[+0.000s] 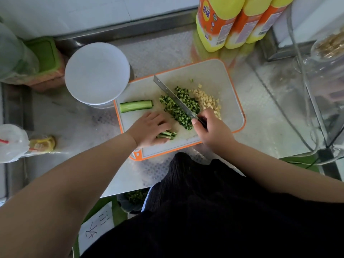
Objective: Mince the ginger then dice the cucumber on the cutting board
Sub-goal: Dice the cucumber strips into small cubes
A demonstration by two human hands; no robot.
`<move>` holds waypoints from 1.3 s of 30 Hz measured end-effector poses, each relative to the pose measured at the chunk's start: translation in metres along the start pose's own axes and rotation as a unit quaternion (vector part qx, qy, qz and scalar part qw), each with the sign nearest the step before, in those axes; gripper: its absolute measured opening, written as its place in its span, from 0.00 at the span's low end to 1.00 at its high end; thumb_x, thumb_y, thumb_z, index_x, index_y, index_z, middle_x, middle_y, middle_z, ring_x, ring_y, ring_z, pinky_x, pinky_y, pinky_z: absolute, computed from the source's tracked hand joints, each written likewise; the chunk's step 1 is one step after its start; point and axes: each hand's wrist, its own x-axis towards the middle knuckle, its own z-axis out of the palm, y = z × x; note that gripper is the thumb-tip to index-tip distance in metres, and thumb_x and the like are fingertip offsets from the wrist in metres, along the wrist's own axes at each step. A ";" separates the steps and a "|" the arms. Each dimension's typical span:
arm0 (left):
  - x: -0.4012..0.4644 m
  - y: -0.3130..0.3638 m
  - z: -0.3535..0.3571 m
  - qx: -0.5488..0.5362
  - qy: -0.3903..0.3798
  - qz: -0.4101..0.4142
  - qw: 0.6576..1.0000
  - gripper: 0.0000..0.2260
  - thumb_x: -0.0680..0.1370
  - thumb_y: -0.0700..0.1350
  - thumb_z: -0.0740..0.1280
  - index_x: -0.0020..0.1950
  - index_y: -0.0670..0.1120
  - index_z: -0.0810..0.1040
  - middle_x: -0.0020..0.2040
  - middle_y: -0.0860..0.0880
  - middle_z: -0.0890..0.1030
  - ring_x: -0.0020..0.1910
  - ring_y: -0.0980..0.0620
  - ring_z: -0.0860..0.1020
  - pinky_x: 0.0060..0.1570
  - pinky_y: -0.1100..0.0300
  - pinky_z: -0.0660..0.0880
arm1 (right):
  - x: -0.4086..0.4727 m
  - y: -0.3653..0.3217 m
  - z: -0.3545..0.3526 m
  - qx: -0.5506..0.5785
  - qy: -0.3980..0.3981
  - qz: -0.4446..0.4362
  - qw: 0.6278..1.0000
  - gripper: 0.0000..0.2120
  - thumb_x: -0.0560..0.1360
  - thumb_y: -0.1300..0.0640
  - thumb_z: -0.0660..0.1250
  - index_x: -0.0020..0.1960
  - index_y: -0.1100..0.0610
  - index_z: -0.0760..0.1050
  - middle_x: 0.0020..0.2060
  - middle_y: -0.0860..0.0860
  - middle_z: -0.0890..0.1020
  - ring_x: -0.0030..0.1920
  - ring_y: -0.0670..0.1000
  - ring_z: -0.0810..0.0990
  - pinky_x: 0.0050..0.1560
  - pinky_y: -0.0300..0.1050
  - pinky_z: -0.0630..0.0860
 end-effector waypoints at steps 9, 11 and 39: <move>-0.001 0.061 0.009 -0.051 0.031 -0.398 0.915 0.18 0.75 0.60 0.66 0.54 0.47 0.79 0.51 0.43 0.76 0.52 0.39 0.73 0.52 0.46 0.69 | 0.001 -0.006 0.005 0.001 -0.036 -0.003 0.999 0.10 0.80 0.48 0.60 0.51 0.54 0.64 0.31 0.48 0.74 0.31 0.48 0.74 0.31 0.44 0.66; 0.005 0.076 0.008 -0.070 0.045 -0.492 0.866 0.18 0.75 0.59 0.67 0.54 0.46 0.78 0.53 0.43 0.76 0.54 0.39 0.72 0.53 0.47 0.68 | 0.000 -0.007 0.004 -0.001 -0.037 -0.008 0.999 0.10 0.80 0.48 0.60 0.50 0.55 0.64 0.33 0.48 0.74 0.33 0.49 0.75 0.33 0.45 0.68; 0.002 0.087 -0.009 -0.141 -0.008 -0.529 0.837 0.18 0.78 0.53 0.64 0.65 0.46 0.70 0.62 0.47 0.70 0.62 0.45 0.67 0.55 0.49 0.69 | 0.002 0.001 0.015 -0.165 -0.119 -0.027 0.979 0.11 0.81 0.50 0.58 0.47 0.58 0.67 0.32 0.49 0.70 0.40 0.58 0.76 0.35 0.47 0.65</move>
